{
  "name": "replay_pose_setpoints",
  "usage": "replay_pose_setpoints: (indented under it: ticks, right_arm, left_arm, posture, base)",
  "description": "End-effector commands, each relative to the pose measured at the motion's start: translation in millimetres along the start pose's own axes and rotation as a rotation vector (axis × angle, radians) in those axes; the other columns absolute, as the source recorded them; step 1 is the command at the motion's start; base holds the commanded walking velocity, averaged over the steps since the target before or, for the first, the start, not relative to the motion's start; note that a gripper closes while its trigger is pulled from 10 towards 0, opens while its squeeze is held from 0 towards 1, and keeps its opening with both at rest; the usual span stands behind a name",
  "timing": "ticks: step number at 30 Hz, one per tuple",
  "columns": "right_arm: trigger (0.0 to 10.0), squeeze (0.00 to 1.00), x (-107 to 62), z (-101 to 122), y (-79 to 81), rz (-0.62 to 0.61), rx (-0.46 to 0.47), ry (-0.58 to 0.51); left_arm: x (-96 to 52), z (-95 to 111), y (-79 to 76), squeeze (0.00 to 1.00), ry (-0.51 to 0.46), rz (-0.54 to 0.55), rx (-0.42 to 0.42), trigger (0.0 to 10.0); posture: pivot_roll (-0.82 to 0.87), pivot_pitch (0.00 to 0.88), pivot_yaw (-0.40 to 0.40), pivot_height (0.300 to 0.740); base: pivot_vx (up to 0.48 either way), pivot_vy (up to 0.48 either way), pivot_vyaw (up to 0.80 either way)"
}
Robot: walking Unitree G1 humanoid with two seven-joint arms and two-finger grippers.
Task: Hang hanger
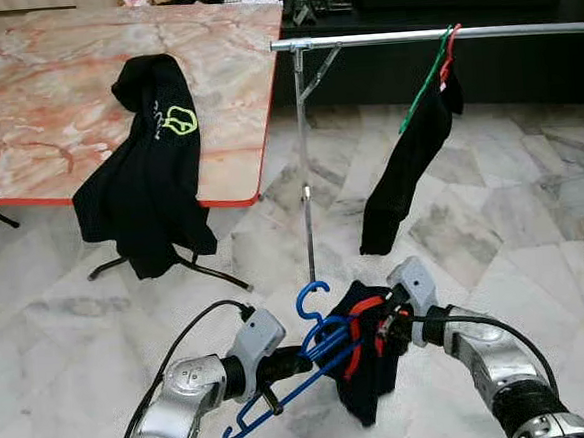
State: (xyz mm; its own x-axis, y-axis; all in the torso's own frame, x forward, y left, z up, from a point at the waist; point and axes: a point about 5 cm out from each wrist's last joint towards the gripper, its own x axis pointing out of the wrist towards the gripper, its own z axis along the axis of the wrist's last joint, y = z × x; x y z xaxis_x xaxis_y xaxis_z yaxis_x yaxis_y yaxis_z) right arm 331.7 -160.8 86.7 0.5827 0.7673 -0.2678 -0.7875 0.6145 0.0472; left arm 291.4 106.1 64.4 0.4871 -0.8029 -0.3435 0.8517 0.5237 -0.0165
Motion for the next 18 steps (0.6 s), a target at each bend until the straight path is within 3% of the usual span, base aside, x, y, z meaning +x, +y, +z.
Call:
replay_pose_setpoints:
  ticks: [1, 3, 7, 8, 9, 12, 16, 18]
  right_arm:
    - [10.0, 0.0, -1.2, 2, 3.0, 0.032, -0.023, -0.015]
    - [10.0, 0.0, -2.0, 1, 2.9, 0.032, -0.029, -0.014]
    - [10.0, 0.0, -14.4, -3, -25.5, -0.282, -0.078, 0.066]
    - [10.0, 0.0, -14.4, -3, -25.5, -0.282, -0.078, 0.066]
    - [10.0, 0.0, -22.2, 3, -37.6, -0.409, -0.094, 0.056]
    - [10.0, 0.0, -27.9, 10, -46.0, -0.486, -0.088, 0.029]
    - [10.0, 0.0, -27.4, 18, -45.9, -0.464, -0.105, -0.012]
    - [10.0, 0.0, -22.4, 20, -39.5, -0.387, -0.108, -0.039]
  left_arm:
    - [2.6, 2, -3.1, 0.0, -0.018, -0.011, 0.013, 10.0]
    - [2.7, 1, -2.7, 0.0, -0.017, -0.006, 0.014, 10.0]
    - [0.0, 0, -1.4, 0.0, -0.013, -0.005, 0.006, 10.0]
    - [0.0, 0, -1.4, 0.0, -0.013, -0.005, 0.006, 10.0]
    - [-2.8, -2, 0.1, 0.0, -0.006, -0.003, 0.006, 10.0]
    - [-5.4, -3, 1.7, 0.0, -0.001, 0.002, 0.004, 10.0]
    - [-6.1, -1, 2.1, 0.0, -0.012, 0.0, -0.002, 10.0]
    - [-4.1, 1, 0.1, 0.0, -0.021, -0.011, -0.004, 10.0]
  posture:
    - [-0.01, 0.195, 0.0, 0.74]
    - [-0.01, 0.195, 0.0, 0.74]
    - [-0.01, 0.195, -0.002, 0.74]
    - [-0.01, 0.195, -0.002, 0.74]
    - [-0.01, 0.196, 0.0, 0.74]
    - [-0.01, 0.192, -0.001, 0.74]
    - [-0.01, 0.192, -0.002, 0.74]
    - [-0.01, 0.191, -0.003, 0.74]
  base:
    - [0.0, 0.0, 0.0]
    - [0.0, 0.0, 0.0]
    - [0.0, 0.0, 0.0]
    - [0.0, 0.0, 0.0]
    - [0.0, 0.0, 0.0]
    - [0.0, 0.0, 0.0]
    - [0.0, 0.0, 0.0]
    - [0.0, 0.0, 0.0]
